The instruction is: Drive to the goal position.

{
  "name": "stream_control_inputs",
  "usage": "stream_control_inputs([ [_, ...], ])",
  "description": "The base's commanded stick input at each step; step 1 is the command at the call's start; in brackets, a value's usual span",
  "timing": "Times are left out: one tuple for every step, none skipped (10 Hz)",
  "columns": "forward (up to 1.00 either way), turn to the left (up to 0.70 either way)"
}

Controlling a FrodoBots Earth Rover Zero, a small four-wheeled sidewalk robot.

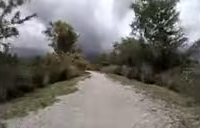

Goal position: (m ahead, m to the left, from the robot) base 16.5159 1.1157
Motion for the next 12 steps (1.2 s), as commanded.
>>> stream_control_inputs([
  [0.85,0.0],
  [0.85,0.0],
  [0.85,0.0],
  [0.85,0.0],
  [0.85,0.0],
  [0.85,0.0],
  [0.85,0.0],
  [0.85,0.0],
  [0.85,0.0],
  [0.85,0.0],
  [0.85,0.0],
  [0.85,0.0],
])
